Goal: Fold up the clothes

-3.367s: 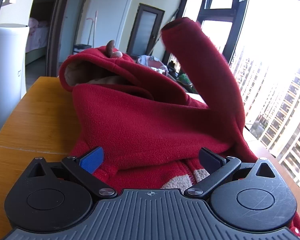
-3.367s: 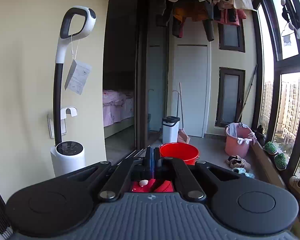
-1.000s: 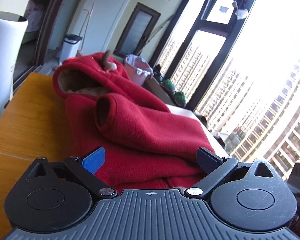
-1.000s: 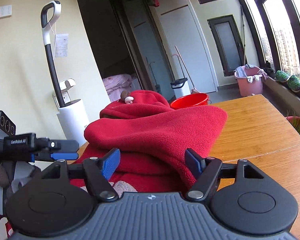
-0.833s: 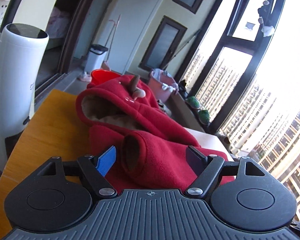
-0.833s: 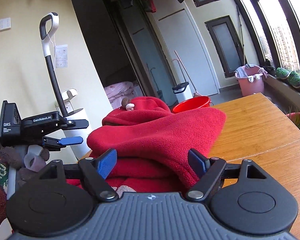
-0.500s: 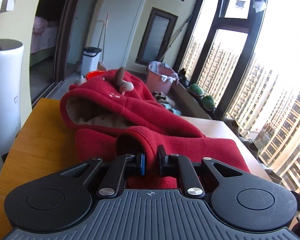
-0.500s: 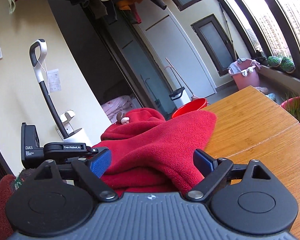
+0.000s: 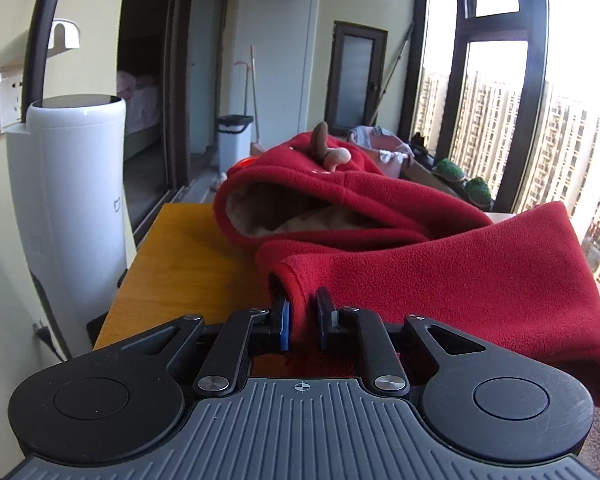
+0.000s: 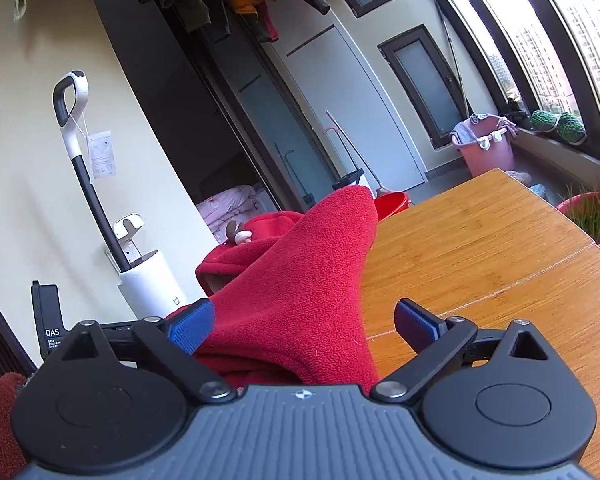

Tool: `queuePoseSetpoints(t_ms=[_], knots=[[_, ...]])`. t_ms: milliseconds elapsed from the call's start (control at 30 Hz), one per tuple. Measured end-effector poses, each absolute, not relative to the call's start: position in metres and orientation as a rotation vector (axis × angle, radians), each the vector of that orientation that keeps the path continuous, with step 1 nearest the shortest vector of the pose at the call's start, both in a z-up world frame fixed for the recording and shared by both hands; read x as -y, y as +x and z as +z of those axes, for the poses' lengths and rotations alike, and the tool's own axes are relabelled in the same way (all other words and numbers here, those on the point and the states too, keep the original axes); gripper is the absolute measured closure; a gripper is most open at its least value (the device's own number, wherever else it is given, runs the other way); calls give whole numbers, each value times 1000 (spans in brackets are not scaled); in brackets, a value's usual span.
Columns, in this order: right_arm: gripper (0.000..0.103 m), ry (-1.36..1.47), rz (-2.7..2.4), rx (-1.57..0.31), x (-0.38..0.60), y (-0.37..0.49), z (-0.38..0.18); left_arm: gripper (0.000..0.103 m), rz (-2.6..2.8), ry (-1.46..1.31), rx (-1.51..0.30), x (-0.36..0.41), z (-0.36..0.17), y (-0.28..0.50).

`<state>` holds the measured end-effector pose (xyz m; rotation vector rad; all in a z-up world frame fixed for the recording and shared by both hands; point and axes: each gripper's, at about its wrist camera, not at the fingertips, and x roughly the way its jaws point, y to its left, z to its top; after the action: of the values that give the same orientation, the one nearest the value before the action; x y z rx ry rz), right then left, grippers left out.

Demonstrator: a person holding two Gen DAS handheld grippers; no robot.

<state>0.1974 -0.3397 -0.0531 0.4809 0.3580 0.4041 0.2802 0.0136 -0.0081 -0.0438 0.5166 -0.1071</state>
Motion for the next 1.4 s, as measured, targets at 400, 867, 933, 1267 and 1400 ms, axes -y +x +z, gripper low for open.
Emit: queuePoseSetpoints(t_ms=[400,867,933,1267,1400], knots=[[51,355,496,-427,285,268,-4,71,-108,-34,-503,-25,-11,276],[35,223,429,-586,250,299,-45,65,-349,-239,-455,-14,30,264],[25,210,463,-603,248,302,-44,65,-356,-224,-506,-2,11,275],[19,145,524,-676,233,318,-19,67,-332,-233,-567,-11,-29,291],[52,-24,495,-551,199,337,23,56,-341,-197,-549,-1,-28,287]])
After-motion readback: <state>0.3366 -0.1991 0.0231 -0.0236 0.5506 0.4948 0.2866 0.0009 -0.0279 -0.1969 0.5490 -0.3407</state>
